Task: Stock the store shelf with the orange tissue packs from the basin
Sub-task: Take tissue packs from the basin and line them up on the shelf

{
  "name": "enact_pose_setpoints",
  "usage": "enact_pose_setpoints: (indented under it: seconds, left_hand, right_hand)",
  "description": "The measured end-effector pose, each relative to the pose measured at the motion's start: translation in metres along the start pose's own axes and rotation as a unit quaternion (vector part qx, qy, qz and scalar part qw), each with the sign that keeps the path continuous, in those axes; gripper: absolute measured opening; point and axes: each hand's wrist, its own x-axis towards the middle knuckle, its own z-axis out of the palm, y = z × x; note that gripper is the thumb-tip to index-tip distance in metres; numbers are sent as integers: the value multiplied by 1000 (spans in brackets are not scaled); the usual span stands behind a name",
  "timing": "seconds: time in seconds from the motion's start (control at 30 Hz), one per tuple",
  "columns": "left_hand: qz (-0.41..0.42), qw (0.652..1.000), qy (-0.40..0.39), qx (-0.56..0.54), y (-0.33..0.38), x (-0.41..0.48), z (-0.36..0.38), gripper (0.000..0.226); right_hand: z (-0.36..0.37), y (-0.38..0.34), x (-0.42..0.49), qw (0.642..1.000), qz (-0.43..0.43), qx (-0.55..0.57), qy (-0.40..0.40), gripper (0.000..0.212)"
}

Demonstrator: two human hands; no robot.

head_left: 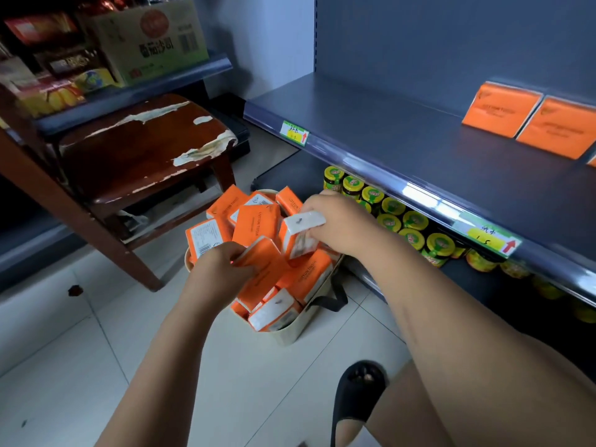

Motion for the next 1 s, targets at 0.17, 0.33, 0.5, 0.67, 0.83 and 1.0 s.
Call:
enact_pose_setpoints:
  seconds: [0.17, 0.33, 0.5, 0.67, 0.83, 1.0]
  left_hand:
    - [39, 997, 22, -66, 15, -4, -26, 19]
    - [80, 989, 50, -109, 45, -7, -46, 14]
    - [132, 972, 32, -190, 98, -5, -60, 10]
    - [175, 935, -41, -305, 176, -10, -54, 8]
    - [201, 902, -125, -360, 263, -16, -21, 11]
    - [196, 878, -192, -392, 339, -23, 26, 20]
  right_hand:
    - [-24, 16, -16, 967, 80, 228, 75, 21]
    - [-36, 12, -36, 908, 146, 378, 102, 14]
    - [-83, 17, -73, 815, 242, 509, 134, 36]
    - [-142, 63, -143, 768, 251, 544, 227, 22]
    - [-187, 113, -213, 723, 285, 546, 313, 24]
    - [-215, 153, -236, 701, 315, 498, 402, 24]
